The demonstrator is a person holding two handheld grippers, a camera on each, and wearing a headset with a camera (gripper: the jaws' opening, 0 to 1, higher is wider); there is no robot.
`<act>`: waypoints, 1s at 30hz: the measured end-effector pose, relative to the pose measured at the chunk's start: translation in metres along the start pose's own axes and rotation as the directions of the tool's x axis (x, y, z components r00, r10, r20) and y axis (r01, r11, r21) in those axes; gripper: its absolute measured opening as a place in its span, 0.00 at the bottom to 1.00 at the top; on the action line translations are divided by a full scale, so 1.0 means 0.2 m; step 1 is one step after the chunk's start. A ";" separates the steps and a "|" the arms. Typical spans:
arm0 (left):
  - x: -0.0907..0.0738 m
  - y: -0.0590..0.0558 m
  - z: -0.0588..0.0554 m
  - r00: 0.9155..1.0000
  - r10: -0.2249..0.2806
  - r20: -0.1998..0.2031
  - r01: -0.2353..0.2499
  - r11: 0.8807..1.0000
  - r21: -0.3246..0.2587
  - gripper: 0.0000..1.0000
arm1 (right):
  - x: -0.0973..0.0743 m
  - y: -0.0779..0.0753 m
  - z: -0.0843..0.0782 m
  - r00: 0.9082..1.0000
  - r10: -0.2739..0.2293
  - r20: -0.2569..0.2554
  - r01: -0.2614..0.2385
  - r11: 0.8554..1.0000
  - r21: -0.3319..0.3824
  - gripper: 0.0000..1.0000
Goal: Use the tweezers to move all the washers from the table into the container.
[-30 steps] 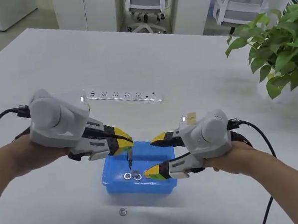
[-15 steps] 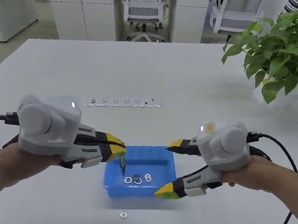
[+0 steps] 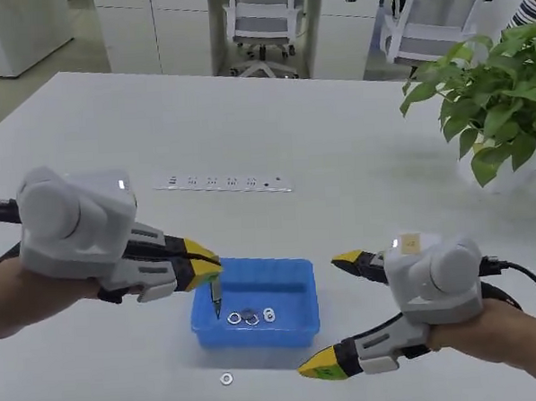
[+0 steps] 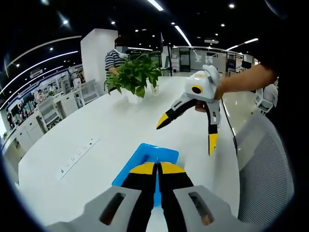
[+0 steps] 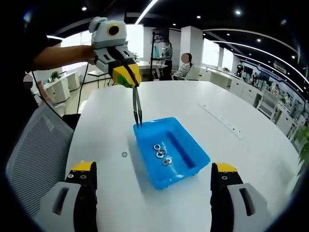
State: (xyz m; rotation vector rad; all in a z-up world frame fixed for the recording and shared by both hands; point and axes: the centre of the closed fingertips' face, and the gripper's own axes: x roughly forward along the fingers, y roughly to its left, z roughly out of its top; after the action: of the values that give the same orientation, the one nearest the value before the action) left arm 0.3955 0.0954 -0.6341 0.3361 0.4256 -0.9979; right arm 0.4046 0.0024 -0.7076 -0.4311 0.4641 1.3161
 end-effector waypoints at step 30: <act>0.06 -0.20 -0.11 0.998 -0.063 -0.003 0.063 0.998 0.030 0.05 | -0.03 0.08 -0.04 1.000 0.014 0.023 -0.014 1.000 -0.014 1.00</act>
State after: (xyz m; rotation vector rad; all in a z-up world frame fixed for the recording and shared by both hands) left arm 0.3627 0.0771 -0.6620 0.3521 0.4256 -1.0659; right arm 0.3877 -0.0045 -0.7122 -0.4246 0.4391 1.3372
